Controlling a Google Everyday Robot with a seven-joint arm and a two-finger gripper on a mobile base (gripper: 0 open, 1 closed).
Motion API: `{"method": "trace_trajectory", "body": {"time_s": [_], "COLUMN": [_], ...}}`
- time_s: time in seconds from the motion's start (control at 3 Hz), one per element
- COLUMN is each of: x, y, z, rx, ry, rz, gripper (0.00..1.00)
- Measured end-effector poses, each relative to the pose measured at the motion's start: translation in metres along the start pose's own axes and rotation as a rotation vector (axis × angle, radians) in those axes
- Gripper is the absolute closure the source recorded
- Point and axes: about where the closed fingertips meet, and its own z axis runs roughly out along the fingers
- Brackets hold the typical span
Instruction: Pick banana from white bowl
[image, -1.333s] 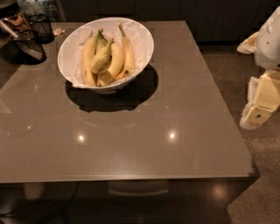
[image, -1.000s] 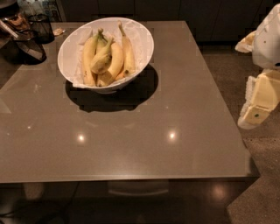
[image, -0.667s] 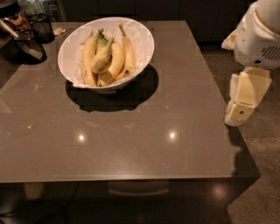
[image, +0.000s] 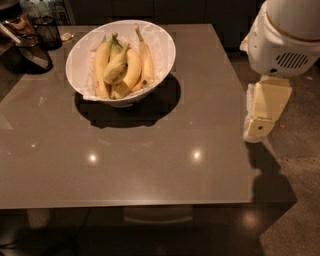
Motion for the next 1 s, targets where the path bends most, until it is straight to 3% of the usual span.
{"method": "trace_trajectory", "body": {"time_s": [0.33, 1.0], "x": [-0.009, -0.084], "y": [0.003, -0.007], "z": [-0.001, -0.030], "rx": [-0.029, -0.004], "ry": [-0.033, -0.058], "rz": [0.015, -0.085], "gripper": [0.00, 0.00]}}
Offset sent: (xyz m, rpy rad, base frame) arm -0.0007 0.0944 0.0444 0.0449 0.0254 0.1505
